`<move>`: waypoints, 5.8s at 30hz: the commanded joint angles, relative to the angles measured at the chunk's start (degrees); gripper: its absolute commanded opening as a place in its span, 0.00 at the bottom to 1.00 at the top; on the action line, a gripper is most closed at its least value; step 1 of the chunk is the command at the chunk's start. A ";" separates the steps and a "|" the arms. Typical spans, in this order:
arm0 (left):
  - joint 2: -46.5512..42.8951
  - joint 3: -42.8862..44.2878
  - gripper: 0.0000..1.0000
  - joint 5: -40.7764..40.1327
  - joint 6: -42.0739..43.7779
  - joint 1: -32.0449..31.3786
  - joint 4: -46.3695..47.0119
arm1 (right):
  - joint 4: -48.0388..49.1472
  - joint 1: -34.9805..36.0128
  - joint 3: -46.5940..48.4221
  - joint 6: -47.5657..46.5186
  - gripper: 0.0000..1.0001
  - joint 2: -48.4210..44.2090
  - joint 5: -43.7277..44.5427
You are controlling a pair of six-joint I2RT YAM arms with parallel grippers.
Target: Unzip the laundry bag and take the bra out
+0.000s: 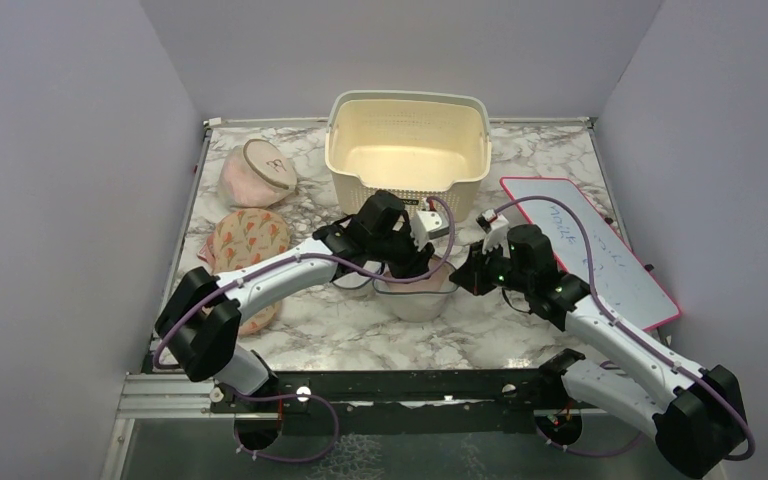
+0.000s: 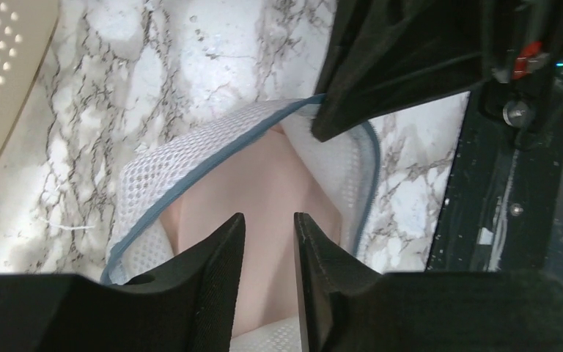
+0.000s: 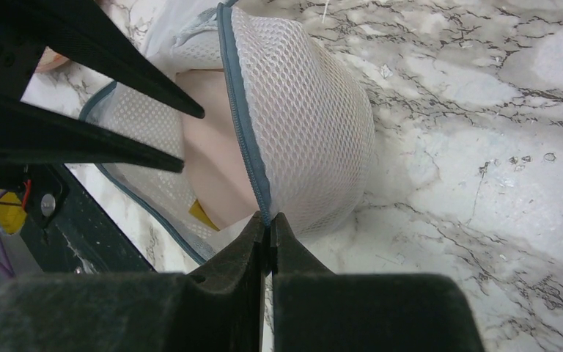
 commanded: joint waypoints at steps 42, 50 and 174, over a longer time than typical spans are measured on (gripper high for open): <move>12.50 -3.18 0.36 -14.57 -5.93 -9.47 12.30 | 3.22 0.17 -1.19 -0.92 0.01 -0.08 -3.70; 2.52 -7.47 0.02 -17.11 -7.53 -10.54 13.25 | 3.55 0.17 -1.23 -0.95 0.01 0.29 -4.28; -14.57 -14.53 0.42 -46.03 -30.57 -14.23 13.49 | 3.30 0.74 -0.31 -0.39 0.01 6.64 -7.39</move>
